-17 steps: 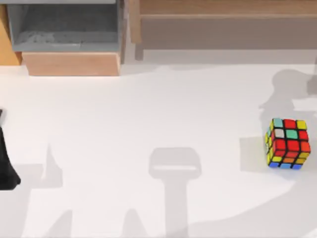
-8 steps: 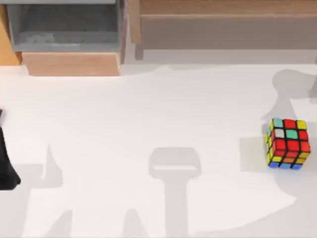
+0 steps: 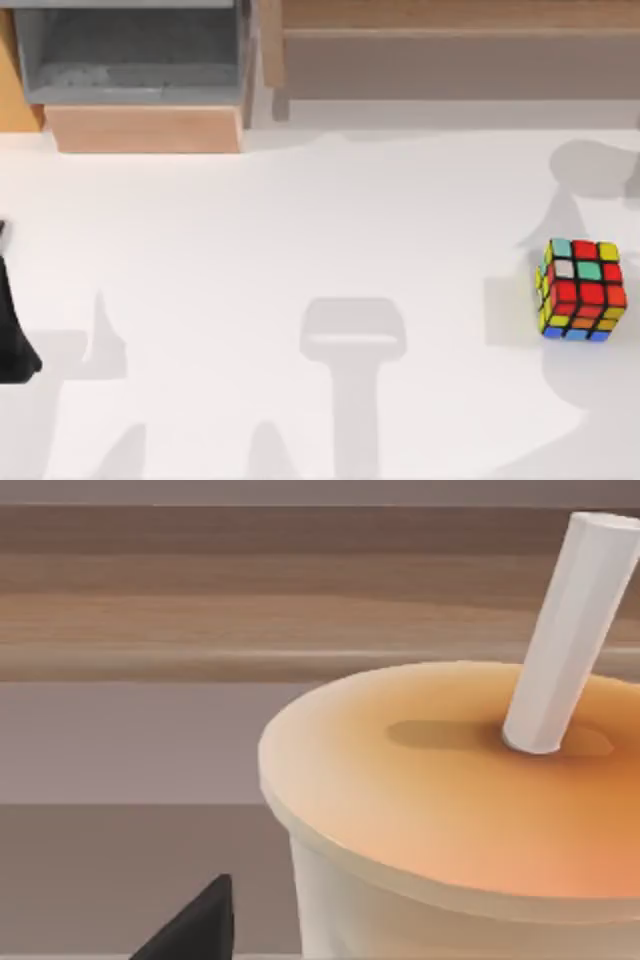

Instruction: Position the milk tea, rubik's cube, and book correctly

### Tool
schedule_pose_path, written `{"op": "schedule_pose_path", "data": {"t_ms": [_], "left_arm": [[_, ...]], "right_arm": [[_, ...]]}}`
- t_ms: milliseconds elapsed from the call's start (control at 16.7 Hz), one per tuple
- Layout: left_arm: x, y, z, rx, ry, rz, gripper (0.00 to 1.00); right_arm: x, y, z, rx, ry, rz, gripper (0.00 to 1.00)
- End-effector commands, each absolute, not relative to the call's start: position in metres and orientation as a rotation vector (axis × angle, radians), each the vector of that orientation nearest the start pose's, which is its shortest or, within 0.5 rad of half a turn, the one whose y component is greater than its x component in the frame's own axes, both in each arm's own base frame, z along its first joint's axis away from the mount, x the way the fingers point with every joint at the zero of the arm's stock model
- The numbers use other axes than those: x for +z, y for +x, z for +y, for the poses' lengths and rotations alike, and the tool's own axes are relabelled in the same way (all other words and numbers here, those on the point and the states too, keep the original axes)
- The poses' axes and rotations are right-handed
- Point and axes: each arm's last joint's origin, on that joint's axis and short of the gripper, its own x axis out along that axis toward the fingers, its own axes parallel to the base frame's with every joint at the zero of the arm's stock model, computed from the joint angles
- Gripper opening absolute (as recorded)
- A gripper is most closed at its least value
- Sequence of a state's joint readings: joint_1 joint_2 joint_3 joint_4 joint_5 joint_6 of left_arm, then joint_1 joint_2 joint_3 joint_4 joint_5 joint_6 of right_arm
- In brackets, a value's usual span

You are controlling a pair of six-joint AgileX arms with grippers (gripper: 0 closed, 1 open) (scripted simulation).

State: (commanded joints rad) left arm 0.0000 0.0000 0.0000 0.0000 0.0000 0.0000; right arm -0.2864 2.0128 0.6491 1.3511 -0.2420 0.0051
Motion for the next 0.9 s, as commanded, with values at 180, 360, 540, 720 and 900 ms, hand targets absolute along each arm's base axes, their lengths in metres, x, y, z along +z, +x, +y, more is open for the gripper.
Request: {"op": "schedule_pose_path", "data": {"t_ms": [180,360,540,720,900], "left_arm": [[0.16,0.106,-0.001,0.0,0.0,0.0,1.0],[0.16,0.106,-0.001,0.0,0.0,0.0,1.0],[0.16,0.106,-0.001,0.0,0.0,0.0,1.0],[0.16,0.106,-0.001,0.0,0.0,0.0,1.0],[0.16,0.106,-0.001,0.0,0.0,0.0,1.0]], "right_arm": [[0.129,0.326,-0.087,-0.018,-0.005,0.015,1.0],[0.144,0.319,-0.087,-0.017,-0.006,0.011,1.0],[0.145,0.319,-0.087,-0.017,-0.005,0.011,1.0],[0.148,0.322,-0.086,-0.015,-0.007,-0.001,1.0],[0.165,0.338,-0.087,-0.03,0.002,-0.04,1.0]]}}
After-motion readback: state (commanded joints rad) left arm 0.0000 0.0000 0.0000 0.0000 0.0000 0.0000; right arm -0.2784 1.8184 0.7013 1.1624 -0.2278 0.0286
